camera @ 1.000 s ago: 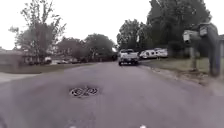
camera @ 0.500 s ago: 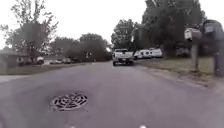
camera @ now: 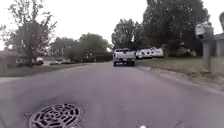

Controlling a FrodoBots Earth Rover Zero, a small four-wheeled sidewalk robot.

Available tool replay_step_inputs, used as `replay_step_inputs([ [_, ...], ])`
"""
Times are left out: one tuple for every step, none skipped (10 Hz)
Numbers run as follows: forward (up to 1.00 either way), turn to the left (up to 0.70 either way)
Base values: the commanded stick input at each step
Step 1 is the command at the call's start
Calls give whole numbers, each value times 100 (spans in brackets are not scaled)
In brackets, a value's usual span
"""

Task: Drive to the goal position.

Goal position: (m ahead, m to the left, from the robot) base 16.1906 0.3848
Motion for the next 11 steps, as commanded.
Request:
replay_step_inputs([
  [100,0],
  [100,0],
  [100,0],
  [100,0],
  [100,0],
  [100,0],
  [100,0],
  [100,-13],
  [100,-27],
  [100,-36],
  [100,-22],
])
